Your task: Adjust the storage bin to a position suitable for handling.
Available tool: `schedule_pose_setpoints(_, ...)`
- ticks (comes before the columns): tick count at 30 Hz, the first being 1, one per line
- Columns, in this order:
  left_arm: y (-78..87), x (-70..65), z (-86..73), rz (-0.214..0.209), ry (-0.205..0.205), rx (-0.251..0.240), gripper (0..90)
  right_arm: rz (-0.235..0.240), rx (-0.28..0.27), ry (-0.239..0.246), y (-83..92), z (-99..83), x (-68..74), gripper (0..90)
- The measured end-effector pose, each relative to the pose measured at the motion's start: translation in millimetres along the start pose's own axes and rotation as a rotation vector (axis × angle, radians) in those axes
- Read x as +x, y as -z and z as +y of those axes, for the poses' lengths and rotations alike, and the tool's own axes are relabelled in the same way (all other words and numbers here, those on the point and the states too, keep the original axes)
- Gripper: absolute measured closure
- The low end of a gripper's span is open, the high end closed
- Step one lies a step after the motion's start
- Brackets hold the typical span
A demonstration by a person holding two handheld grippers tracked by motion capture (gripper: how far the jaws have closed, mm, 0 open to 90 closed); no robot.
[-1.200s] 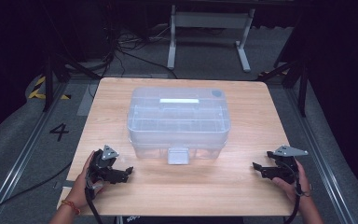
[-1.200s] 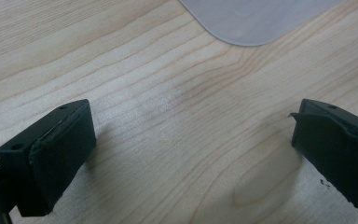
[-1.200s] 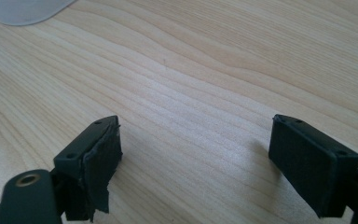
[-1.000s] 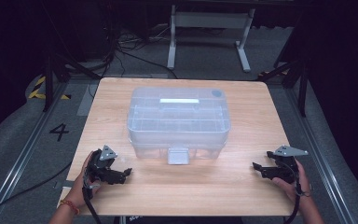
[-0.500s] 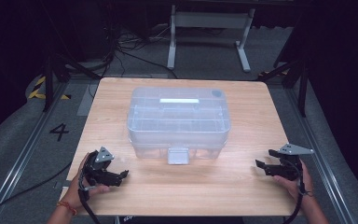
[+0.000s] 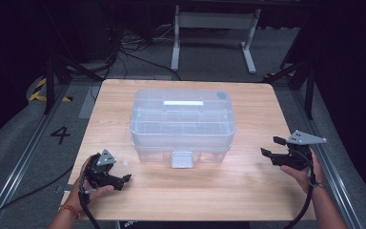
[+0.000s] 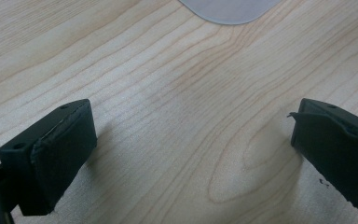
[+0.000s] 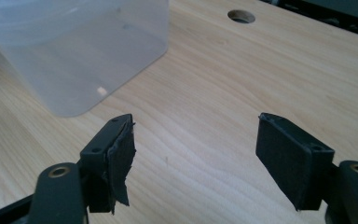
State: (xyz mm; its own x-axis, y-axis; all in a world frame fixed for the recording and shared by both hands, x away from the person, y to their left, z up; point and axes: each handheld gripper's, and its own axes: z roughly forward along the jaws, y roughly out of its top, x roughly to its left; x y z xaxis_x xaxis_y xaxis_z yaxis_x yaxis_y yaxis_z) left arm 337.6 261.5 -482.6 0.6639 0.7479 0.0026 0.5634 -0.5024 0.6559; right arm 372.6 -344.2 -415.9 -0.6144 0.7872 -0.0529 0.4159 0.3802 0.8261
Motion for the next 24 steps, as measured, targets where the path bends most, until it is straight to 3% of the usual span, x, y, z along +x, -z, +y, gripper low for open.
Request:
schedule_pose_setpoints(6, -0.1, -0.3, -0.1, -0.002, 0.006, -0.001, 0.5, 0.005, -0.018, 0.029, 1.1, 17.9, 5.4, 28.6)
schedule_pose_setpoints(8, 0.0, 0.0, 0.0, 0.0, 0.0, 0.0, 0.5, 0.034, -0.043, 0.026, 4.5, 29.1, 8.2, 28.9)
schedule_pose_setpoints(13, -0.1, -0.7, -0.3, -0.001, 0.009, -0.001, 0.6, 0.052, -0.071, 0.038, 9.2, 45.4, 12.0, 29.8)
schedule_pose_setpoints(24, 0.6, -1.3, -0.6, -0.002, 0.015, 0.005, 0.5, 0.054, -0.105, 0.079, 7.2, 74.3, 17.5, 32.2)
